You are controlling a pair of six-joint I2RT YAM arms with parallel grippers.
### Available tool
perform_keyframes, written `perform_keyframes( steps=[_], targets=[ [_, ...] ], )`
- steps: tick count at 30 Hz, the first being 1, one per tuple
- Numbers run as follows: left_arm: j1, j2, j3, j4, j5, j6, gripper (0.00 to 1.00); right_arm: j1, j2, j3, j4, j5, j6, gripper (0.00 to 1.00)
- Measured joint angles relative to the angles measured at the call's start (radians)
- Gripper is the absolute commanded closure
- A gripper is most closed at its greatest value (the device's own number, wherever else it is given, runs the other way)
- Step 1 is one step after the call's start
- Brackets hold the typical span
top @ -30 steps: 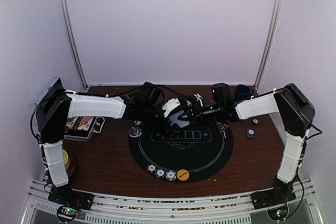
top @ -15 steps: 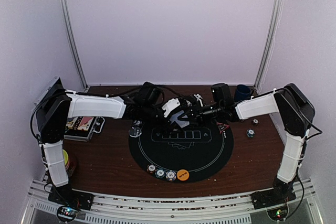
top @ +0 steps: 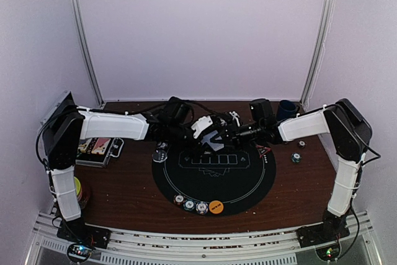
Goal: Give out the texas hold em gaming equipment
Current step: Pass from the right arm to the left
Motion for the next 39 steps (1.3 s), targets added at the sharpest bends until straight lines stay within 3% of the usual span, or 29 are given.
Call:
perform_keyframes(
  steps=[3,8,19,39],
  targets=[
    [0.0,0.0,0.0,-0.001,-0.002,0.0,0.46,-0.001,0.0,0.003,-0.019,-0.002,-0.014,0.68],
    [-0.007,0.0,0.003,-0.012,-0.03,-0.01,0.46,-0.012,0.0,0.049,-0.099,-0.008,-0.078,0.61],
    [-0.027,-0.002,0.002,-0.072,-0.077,-0.071,0.45,-0.027,0.0,0.094,-0.269,0.005,-0.215,0.57],
    [-0.035,-0.07,-0.102,-0.072,-0.111,-0.097,0.41,0.02,0.039,0.121,-0.304,-0.002,-0.269,0.51]
  ],
)
